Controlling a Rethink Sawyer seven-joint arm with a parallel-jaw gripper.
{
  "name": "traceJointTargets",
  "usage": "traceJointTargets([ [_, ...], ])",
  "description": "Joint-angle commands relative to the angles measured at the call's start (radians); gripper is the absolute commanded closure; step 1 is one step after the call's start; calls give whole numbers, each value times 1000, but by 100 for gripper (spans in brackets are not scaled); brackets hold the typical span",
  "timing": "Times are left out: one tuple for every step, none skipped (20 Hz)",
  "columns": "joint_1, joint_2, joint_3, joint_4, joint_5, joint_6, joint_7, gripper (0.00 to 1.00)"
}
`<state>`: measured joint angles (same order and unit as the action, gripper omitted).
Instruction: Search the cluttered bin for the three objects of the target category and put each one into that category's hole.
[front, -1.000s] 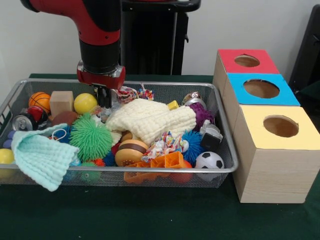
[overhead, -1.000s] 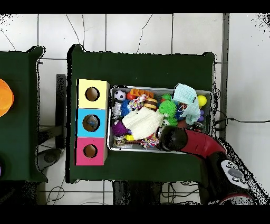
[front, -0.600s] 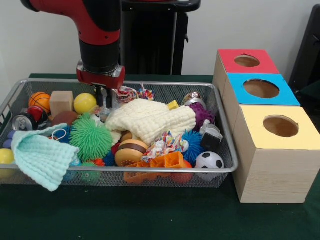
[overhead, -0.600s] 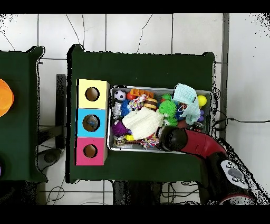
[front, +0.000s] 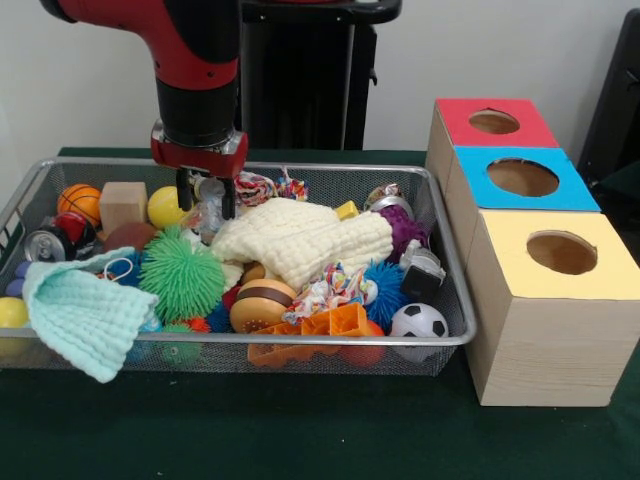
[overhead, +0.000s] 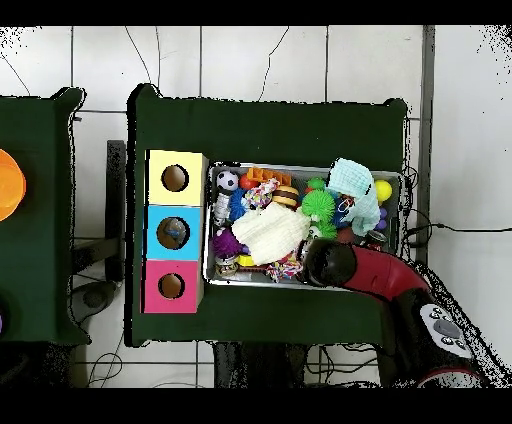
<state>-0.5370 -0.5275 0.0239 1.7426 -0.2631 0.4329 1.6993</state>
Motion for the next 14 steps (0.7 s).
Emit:
traceJointTargets([
  [-17,53,53,14,50,-53,155,0],
  [-14,54,50,11,52,-56,160,0],
  [-16,54,51,16,56,-64,166,0],
  [-17,58,54,17,57,-71,168,0],
  [-15,56,56,31,57,-85,175,0],
  [-15,57,58,35,59,-90,177,0],
  [-15,57,61,44,61,-101,183,0],
  [-13,53,60,48,63,-102,186,0],
  [-16,51,64,54,67,-103,187,0],
  [-18,47,67,60,70,-104,187,0],
  [-19,48,70,63,74,-109,189,0],
  [-21,50,73,66,78,-115,191,0],
  [-22,49,74,70,86,-117,197,0],
  [-18,49,69,71,91,-120,205,0],
])
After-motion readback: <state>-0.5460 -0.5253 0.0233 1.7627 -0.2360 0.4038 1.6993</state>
